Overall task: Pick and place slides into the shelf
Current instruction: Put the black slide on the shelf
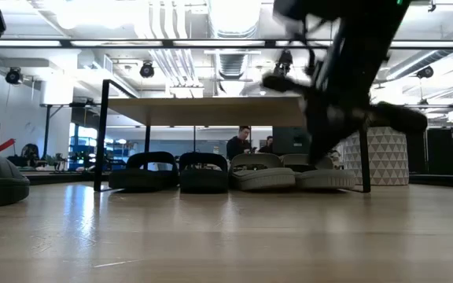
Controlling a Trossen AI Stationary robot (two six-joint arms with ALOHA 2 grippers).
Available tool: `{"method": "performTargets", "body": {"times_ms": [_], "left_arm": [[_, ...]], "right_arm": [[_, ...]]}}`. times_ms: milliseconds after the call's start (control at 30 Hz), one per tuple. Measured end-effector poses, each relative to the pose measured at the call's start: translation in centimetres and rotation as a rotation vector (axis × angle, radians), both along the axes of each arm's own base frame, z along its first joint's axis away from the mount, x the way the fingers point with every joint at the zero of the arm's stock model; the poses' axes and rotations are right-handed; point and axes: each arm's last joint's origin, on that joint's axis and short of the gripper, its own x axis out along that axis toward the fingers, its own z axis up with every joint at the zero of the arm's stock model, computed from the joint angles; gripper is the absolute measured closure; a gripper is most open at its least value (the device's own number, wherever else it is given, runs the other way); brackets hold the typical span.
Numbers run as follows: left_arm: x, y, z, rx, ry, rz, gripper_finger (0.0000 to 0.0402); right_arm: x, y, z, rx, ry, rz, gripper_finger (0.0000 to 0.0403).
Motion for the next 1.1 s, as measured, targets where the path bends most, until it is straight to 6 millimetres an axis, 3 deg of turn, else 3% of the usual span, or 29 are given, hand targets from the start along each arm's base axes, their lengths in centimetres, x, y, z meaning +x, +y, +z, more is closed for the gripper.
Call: {"method": "performTargets", "body": {"times_ms": [233, 367, 467, 633, 767, 900, 1100], "left_arm": [[0.5, -0.4, 1.0, -0.169, -0.017, 0.032, 0.0359], [0.6, -0.4, 1.2, -0.078, -0.055, -0.037, 0.0359], [0.5, -0.4, 2.4, -0.060, -0.035, -0.039, 0.0363], [0.2, -1.0, 5.0, 0.035, 0.140, -0.055, 0.0395], [-0.3, -2.9, 6.7, 0.138, 0.225, -0.085, 0.0398], [-1.0, -5.4, 7.0, 0.208, 0.320, -0.108, 0.0397], [-3.7, -7.4, 5.8, 0.334, 0.533, -0.032, 0.0377]], "right_arm": [[2.3, 7.3, 5.2, 0.021, -0.218, 0.424, 0.0388], [5.0, 11.5, 7.3, 0.077, -0.268, 0.758, 0.0370], [7.5, 13.4, 8.3, -0.005, -0.236, 0.884, 0.0356], [10.8, 13.7, 9.1, -0.203, -0.094, 0.936, 0.0339], [12.3, 14.0, 9.3, -0.312, -0.028, 0.980, 0.0322], [13.7, 14.4, 9.2, -0.392, -0.108, 1.069, 0.0290], [14.8, 13.4, 9.2, -0.461, -0.132, 1.089, 0.0213]]}}
